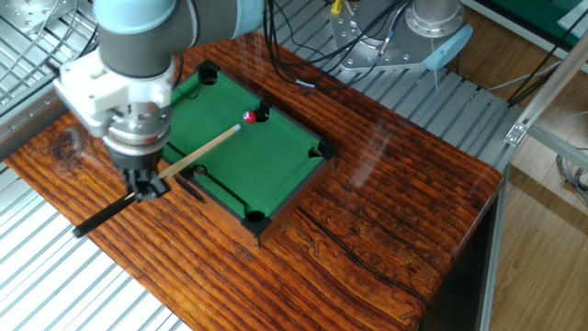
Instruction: Hit the pool ball
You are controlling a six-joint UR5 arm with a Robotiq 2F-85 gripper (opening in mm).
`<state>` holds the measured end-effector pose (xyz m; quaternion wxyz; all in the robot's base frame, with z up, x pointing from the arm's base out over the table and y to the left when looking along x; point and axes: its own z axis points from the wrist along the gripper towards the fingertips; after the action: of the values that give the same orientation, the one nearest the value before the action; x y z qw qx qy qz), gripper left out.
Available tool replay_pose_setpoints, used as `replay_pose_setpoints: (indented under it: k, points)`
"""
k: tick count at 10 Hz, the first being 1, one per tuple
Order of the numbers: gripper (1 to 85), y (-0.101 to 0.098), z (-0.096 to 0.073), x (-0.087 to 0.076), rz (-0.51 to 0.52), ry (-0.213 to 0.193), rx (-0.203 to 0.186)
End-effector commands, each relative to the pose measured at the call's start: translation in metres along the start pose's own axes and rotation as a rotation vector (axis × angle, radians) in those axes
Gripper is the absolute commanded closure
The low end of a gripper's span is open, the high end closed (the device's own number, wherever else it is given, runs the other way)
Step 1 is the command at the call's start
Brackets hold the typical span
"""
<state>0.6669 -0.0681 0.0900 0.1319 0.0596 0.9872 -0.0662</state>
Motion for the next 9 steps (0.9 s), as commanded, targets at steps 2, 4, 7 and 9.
replay_pose_setpoints:
  k: [2,4,7,9]
  points:
    - [84.7,-0.007,-0.003,0.021,0.004,0.005,-0.006]
    - [84.7,-0.001,-0.004,0.026,0.021,0.006,-0.012]
    - [84.7,-0.012,-0.007,0.012,-0.017,0.003,-0.008]
    - [84.7,-0.007,-0.009,-0.006,-0.011,0.016,-0.037]
